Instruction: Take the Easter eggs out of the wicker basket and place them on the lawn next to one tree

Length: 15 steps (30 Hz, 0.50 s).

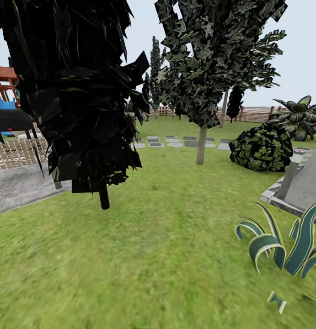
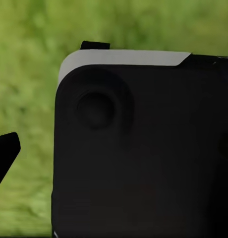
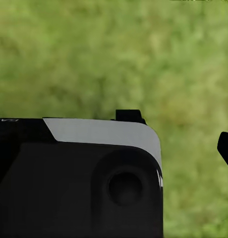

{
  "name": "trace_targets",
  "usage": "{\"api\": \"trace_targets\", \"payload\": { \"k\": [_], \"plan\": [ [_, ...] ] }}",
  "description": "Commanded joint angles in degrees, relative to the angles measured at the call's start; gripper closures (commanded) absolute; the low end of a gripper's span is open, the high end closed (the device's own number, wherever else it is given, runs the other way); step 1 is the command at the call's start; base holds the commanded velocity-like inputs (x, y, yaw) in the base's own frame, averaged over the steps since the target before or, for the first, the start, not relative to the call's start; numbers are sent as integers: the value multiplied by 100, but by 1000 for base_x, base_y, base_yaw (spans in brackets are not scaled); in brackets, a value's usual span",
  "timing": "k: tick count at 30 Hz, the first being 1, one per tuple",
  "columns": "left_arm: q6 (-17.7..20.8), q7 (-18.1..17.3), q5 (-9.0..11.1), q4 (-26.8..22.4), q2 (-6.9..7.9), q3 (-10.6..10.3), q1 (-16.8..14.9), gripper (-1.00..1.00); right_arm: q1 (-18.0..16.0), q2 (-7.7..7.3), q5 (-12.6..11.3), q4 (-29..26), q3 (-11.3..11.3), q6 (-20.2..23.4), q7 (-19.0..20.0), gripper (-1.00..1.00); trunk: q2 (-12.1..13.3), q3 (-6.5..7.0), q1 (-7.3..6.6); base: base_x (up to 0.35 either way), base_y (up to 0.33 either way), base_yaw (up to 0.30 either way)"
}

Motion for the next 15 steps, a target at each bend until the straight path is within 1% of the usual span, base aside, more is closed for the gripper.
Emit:
{"api": "trace_targets", "payload": {
  "k": [1, 15],
  "plan": [
    [-8, -1, 4, 3, -3, 44, -4, -100, -3, 0, -2, 4, 0, -24, -2, -100, -3, -14, 0, 0, 0, 166],
    [-8, 0, 6, 2, -3, 44, -4, -100, -3, -1, -2, 3, -4, -37, -2, -100, -3, -126, 0, 0, 0, 163]
  ]
}}
